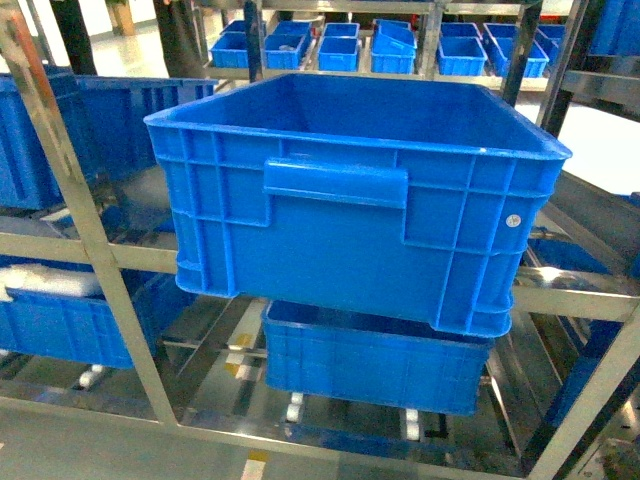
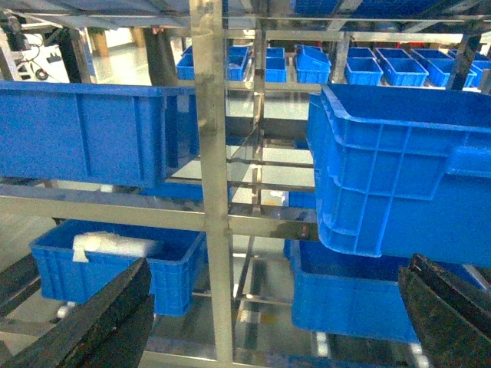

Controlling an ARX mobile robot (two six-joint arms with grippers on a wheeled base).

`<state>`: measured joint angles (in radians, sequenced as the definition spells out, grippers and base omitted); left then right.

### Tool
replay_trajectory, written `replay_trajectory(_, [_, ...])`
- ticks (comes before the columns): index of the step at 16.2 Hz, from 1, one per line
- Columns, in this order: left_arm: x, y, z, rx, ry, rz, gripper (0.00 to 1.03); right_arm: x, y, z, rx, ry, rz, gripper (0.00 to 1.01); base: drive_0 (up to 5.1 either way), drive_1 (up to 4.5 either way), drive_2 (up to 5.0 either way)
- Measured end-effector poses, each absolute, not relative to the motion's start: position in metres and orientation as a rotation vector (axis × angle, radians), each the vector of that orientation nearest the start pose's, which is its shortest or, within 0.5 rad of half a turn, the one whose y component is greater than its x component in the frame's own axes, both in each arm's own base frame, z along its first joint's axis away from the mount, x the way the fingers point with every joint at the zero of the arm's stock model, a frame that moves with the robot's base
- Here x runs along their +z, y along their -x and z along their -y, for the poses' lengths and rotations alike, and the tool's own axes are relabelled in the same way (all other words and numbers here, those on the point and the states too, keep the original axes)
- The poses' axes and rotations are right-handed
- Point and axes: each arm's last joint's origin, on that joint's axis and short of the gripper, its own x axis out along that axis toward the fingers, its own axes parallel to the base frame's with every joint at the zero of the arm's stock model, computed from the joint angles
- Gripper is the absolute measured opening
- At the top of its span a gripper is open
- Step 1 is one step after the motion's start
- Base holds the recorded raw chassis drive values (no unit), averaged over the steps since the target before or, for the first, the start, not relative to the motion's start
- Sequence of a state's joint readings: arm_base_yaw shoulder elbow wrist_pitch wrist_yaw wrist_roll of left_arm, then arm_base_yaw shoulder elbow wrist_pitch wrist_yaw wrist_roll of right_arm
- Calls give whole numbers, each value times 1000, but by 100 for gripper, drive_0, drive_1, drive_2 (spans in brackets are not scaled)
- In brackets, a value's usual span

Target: Pick red block from blue box to shelf

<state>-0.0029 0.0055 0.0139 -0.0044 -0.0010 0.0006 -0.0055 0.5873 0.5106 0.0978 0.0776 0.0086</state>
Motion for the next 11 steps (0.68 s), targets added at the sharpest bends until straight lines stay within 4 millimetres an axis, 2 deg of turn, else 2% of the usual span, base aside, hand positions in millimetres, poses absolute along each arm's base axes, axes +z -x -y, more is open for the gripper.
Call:
replay_trajectory(5, [167, -97, 0, -3, -1, 4, 98, 293, -146, 3, -84, -9, 22, 29, 72, 72, 72])
replay_trajectory(11, [168, -97, 0, 2, -1, 5, 98, 293, -146, 3, -79, -9, 20, 29, -40, -40, -40])
